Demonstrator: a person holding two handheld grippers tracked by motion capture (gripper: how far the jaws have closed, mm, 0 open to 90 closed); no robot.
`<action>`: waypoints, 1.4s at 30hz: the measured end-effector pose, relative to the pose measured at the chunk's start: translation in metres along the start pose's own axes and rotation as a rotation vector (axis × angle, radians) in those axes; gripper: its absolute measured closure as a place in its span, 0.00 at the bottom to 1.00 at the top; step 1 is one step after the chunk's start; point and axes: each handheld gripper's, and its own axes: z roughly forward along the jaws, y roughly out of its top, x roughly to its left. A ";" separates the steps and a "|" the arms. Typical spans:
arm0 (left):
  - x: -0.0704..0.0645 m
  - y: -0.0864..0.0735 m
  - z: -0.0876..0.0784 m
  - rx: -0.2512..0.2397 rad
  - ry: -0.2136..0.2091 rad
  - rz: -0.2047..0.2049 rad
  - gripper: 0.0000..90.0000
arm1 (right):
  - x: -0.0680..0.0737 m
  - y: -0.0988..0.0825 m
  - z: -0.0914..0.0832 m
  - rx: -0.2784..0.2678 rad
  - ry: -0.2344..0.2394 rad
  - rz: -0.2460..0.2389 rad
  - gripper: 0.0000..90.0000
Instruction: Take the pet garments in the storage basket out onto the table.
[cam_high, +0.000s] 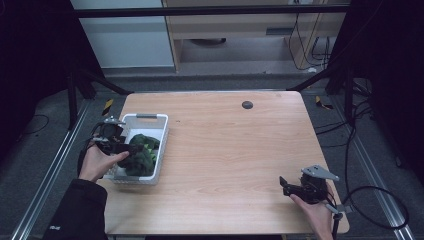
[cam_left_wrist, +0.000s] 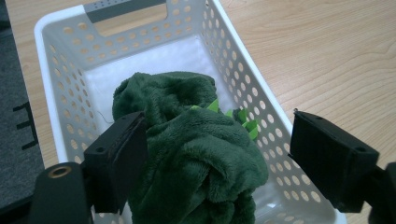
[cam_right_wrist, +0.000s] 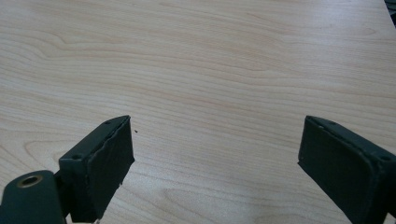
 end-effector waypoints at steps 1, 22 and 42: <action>0.001 0.000 0.001 0.007 -0.002 0.001 0.19 | 0.000 0.000 0.000 0.000 0.002 -0.001 0.11; 0.004 -0.007 0.029 0.107 0.026 -0.001 0.13 | 0.002 -0.001 0.006 0.037 0.019 -0.019 0.08; 0.009 -0.013 0.056 0.199 0.024 -0.037 0.19 | 0.004 -0.002 0.010 0.070 0.038 -0.033 0.07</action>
